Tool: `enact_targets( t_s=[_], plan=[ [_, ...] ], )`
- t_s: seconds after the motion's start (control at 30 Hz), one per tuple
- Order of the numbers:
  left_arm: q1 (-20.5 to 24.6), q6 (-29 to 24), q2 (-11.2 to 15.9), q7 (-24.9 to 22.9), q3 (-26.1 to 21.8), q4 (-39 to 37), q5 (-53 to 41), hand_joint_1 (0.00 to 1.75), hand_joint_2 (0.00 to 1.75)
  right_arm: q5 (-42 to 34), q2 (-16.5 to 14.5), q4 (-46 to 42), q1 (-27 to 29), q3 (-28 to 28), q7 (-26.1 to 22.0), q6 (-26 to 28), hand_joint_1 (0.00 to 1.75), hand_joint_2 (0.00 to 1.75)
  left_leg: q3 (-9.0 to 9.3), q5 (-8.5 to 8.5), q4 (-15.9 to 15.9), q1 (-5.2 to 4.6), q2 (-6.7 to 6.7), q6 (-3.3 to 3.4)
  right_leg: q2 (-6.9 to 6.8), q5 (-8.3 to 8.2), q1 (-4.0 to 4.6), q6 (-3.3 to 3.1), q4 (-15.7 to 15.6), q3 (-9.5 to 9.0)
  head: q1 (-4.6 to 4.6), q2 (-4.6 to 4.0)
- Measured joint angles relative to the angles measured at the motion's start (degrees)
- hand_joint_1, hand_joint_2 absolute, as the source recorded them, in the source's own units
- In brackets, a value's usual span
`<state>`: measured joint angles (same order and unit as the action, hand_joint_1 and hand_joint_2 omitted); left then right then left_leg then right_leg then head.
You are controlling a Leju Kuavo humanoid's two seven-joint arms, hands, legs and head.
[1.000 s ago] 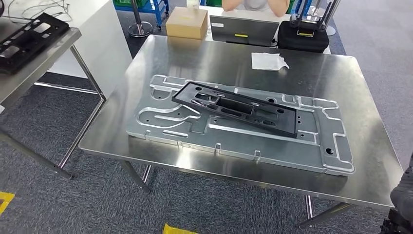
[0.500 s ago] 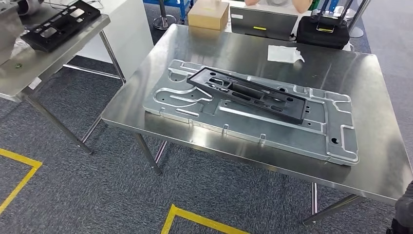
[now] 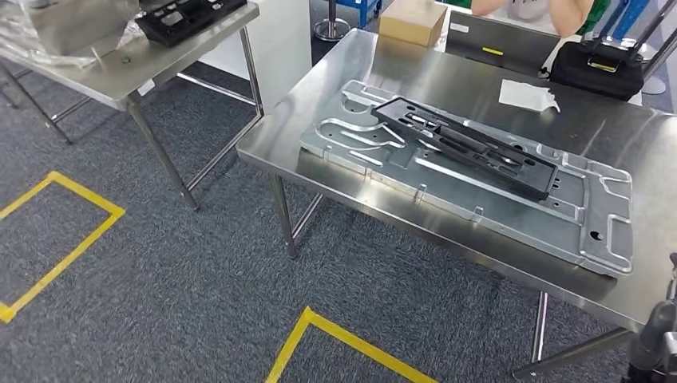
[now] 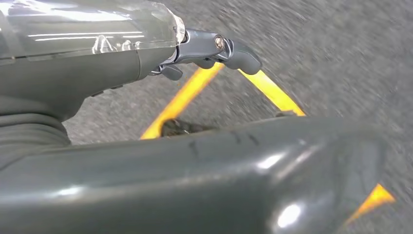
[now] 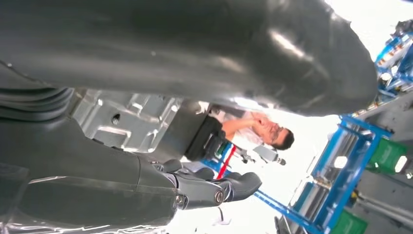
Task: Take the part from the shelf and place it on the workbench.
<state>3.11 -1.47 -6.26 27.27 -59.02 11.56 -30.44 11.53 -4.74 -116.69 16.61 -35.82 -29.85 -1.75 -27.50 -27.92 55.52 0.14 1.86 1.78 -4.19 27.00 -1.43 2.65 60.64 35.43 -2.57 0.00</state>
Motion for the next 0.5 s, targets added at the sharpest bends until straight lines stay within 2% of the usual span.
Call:
enact_targets(
  t_s=[0.03,0.07,0.1,0.13,0.17,0.2,0.23,0.3,0.33,0.37,0.43,0.47,0.5],
  plan=[
    [0.0,0.0,-0.1,0.0,0.0,0.0,0.0,0.00,0.00,0.0,0.0,0.3,0.0,0.0,0.0,0.0,0.00,0.00,-0.89,0.72,0.0,-0.09,-0.39,0.42,1.83,3.14,-0.02,0.07,3.0,0.85,-0.01,0.00],
    [0.0,0.0,-0.1,0.0,0.0,0.0,0.0,0.00,0.00,0.1,-0.1,0.6,0.1,0.0,0.0,0.0,0.00,0.00,-1.85,1.46,0.1,-0.25,-0.91,0.72,3.00,6.09,0.07,-0.01,6.6,1.71,-0.01,0.00],
    [0.1,0.1,-0.1,0.0,0.0,0.0,-0.1,0.00,0.00,0.4,-0.2,0.9,0.1,0.0,0.0,0.0,0.00,0.00,-2.82,2.21,0.1,-0.45,-1.51,0.86,3.61,7.99,0.21,-0.13,9.9,2.26,-0.01,0.00],
    [0.1,0.1,-0.1,0.0,0.0,0.0,-0.1,0.00,0.00,0.8,-0.2,1.4,0.0,0.0,-0.1,0.1,0.00,0.00,-3.83,2.96,0.3,-0.63,-2.19,0.92,3.88,8.45,0.38,-0.32,12.1,2.16,-0.01,0.00],
    [0.1,0.2,-0.2,0.0,0.0,0.0,-0.1,0.00,0.00,1.5,-0.3,2.0,0.0,0.1,-0.2,0.3,0.00,0.00,-4.81,3.62,0.5,-0.75,-2.90,0.91,4.01,7.53,0.55,-0.58,12.3,1.20,-0.01,0.00],
    [0.1,0.2,-0.2,-0.1,-0.1,0.0,-0.2,0.00,0.00,2.3,-0.4,2.8,0.0,0.2,-0.5,0.6,0.00,0.00,-5.76,4.22,0.8,-0.85,-3.62,0.86,4.28,5.81,0.75,-0.93,10.5,-0.75,-0.01,0.00],
    [0.1,0.0,-0.3,-0.1,-0.1,0.0,-0.1,0.00,0.00,3.0,-0.4,3.5,-0.1,0.4,-0.9,1.1,0.00,0.00,-6.64,4.76,1.2,-0.89,-4.30,0.79,5.07,4.18,0.97,-1.40,7.1,-3.48,-0.01,0.00],
    [0.2,-0.4,-0.7,-0.1,-0.2,0.0,0.0,0.00,0.00,4.0,-0.4,4.8,-0.3,1.0,-1.8,2.4,0.00,0.00,-7.99,5.79,1.7,-1.04,-5.56,0.48,7.65,3.61,1.19,-2.41,-1.0,-8.83,-0.01,0.00],
    [0.2,-0.6,-0.8,-0.1,-0.3,0.0,0.1,0.00,0.00,4.2,-0.3,5.4,-0.4,1.3,-2.1,3.3,0.00,0.00,-8.43,6.37,1.8,-1.02,-6.14,0.24,8.51,4.05,1.30,-2.70,-3.7,-10.31,-0.01,0.00],
    [0.2,-0.8,-0.9,-0.1,-0.5,0.0,0.2,0.00,0.00,4.2,-0.1,5.9,-0.5,1.8,-2.3,4.3,0.00,0.00,-8.74,6.98,1.8,-0.94,-6.78,-0.10,8.66,4.44,1.40,-2.91,-5.0,-10.85,-0.01,0.00],
    [0.0,-1.3,-0.9,-0.1,-1.0,0.0,0.5,0.00,0.00,4.0,0.5,7.2,-0.7,3.0,-2.4,5.9,0.00,0.00,-9.31,7.86,1.6,-0.88,-7.64,-0.78,7.24,3.53,1.36,-3.18,-5.6,-10.47,0.00,0.00],
    [-0.1,-1.6,-0.9,-0.1,-1.2,0.0,0.6,0.00,0.00,4.0,0.8,7.7,-0.9,3.8,-2.4,6.4,0.00,0.00,-9.80,7.03,2.2,-0.87,-7.09,-1.09,6.51,2.85,1.18,-3.54,-5.9,-10.06,-0.02,0.00],
    [-0.1,-1.8,-0.9,0.0,-1.4,0.0,0.7,0.00,0.00,3.9,1.1,8.2,-1.0,4.6,-2.3,6.7,0.00,0.00,-10.50,5.07,3.9,-0.84,-6.07,-1.42,5.76,2.13,0.95,-3.80,-6.2,-9.54,-0.03,0.00]
  ],
)
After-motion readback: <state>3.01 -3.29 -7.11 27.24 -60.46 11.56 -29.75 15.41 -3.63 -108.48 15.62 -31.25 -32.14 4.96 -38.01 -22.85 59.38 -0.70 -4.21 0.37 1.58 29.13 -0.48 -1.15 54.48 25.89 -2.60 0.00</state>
